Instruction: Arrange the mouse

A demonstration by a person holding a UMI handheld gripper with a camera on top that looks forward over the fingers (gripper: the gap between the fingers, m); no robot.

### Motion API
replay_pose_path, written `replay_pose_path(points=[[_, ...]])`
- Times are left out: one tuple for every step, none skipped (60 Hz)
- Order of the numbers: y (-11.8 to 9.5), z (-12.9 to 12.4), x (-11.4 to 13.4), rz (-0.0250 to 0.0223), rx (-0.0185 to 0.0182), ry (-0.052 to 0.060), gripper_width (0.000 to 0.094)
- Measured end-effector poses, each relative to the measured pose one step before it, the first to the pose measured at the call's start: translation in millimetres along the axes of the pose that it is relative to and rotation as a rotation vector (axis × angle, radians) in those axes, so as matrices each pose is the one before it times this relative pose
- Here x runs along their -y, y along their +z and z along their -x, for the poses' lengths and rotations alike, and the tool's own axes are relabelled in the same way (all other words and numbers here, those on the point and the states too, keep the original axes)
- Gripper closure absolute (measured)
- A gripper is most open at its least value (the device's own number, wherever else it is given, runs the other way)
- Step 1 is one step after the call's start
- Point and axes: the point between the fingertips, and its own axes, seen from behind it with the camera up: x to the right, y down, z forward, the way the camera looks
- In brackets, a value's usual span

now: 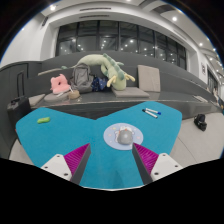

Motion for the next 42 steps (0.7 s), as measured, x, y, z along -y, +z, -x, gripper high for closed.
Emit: replay_pose_path(points=[[-9.08, 3.03, -3.82, -0.00092, 0.00586, 0.0016, 0.0082], [-8.90, 2.85, -4.04, -0.00020, 0.00443, -0.0009, 0.0081], [-5.29, 5.42, -6.46, -0.00190, 0.00155, -0.0014, 0.0082], [-8.27, 0.93, -2.82, 0.00254, 0.00262, -0.0024, 0.0080], [-6.77, 1.78, -4.26, 0.00029, 0.00144, -0.0015, 0.0081], [-6.51, 1.75, -4.16, 0.00013, 0.00033, -0.0008, 0.0081], [-5.91, 1.65, -4.62, 0.00170, 0.00039, -0.0015, 0.0080], [-5.92, 1.64, -5.05, 0.00378, 0.00029, -0.0012, 0.0081], [-4.57, 2.88, -7.06, 0.00367, -0.00027, 0.0003, 0.0081], [-5.42, 0.08, -6.54, 0.00556, 0.00199, 0.0007, 0.0080], [-5.69, 2.16, -3.76, 0.00994, 0.00171, 0.0019, 0.0080], [-4.17, 2.23, -5.20, 0.00741, 0.00257, 0.0031, 0.0081], [-4.24, 2.06, -5.29, 0.00671, 0.00331, 0.0042, 0.0081], [-3.62, 2.11, -5.06, 0.00651, 0.00349, 0.0056, 0.0082], [-2.56, 1.85, -6.53, 0.00482, 0.00488, 0.0058, 0.0081], [-2.87, 2.47, -4.75, 0.00730, 0.00607, 0.0040, 0.0080], [-3.19, 1.96, -4.15, 0.00636, 0.00669, 0.0019, 0.0080], [-2.27, 2.52, -3.70, 0.00596, 0.00592, -0.0009, 0.0080], [-1.35, 2.82, -3.33, 0.00513, 0.00351, -0.0015, 0.0081], [-1.48, 1.93, -2.64, 0.00385, 0.00410, -0.0030, 0.0080], [-1.52, 1.54, -1.86, 0.00330, 0.00365, -0.0044, 0.0080], [-1.09, 1.45, -1.33, 0.00237, 0.00342, -0.0061, 0.0081], [-0.84, 1.27, -1.56, 0.00177, 0.00169, -0.0072, 0.0082], [-0.90, 0.50, -1.54, 0.00185, -0.00043, -0.0064, 0.0081], [-0.70, 0.54, -1.35, 0.00255, -0.00165, -0.0038, 0.0082], [-0.62, 0.20, -1.42, 0.00269, -0.00224, -0.0013, 0.0081], [0.49, 0.10, -1.85, 0.00201, -0.00326, 0.0014, 0.0080], [-0.16, -0.38, -0.08, 0.00104, -0.00357, 0.0014, 0.0078], [0.17, -0.58, 0.18, -0.00136, -0.00338, 0.0001, 0.0080], [0.39, -0.81, 0.01, -0.00294, -0.00246, -0.0008, 0.0080], [0.08, -0.23, 0.27, -0.00191, -0.00132, -0.0020, 0.0082], [-0.03, 0.59, -0.59, 0.00031, 0.00016, -0.0016, 0.0081], [-0.01, 0.46, -0.70, 0.00107, 0.00051, -0.0020, 0.0082], [-0.81, 1.21, 0.23, 0.00061, -0.00087, -0.0030, 0.0078], [-0.51, 0.39, -0.85, 0.00000, -0.00144, -0.0029, 0.0078], [-0.53, 0.33, -0.53, -0.00040, -0.00075, -0.0024, 0.0081], [-0.13, 0.43, 0.11, -0.00051, 0.00020, -0.0018, 0.0080], [-0.50, 0.16, 0.15, -0.00134, -0.00034, -0.0028, 0.0080], [-0.56, 0.07, 0.42, -0.00152, -0.00103, -0.0036, 0.0080], [-0.50, 0.11, 0.77, -0.00297, -0.00169, -0.0036, 0.0080], [-0.51, -0.28, 1.21, -0.00422, -0.00217, -0.0028, 0.0079], [-0.52, -0.24, 1.29, -0.00520, -0.00301, -0.0011, 0.0079]])
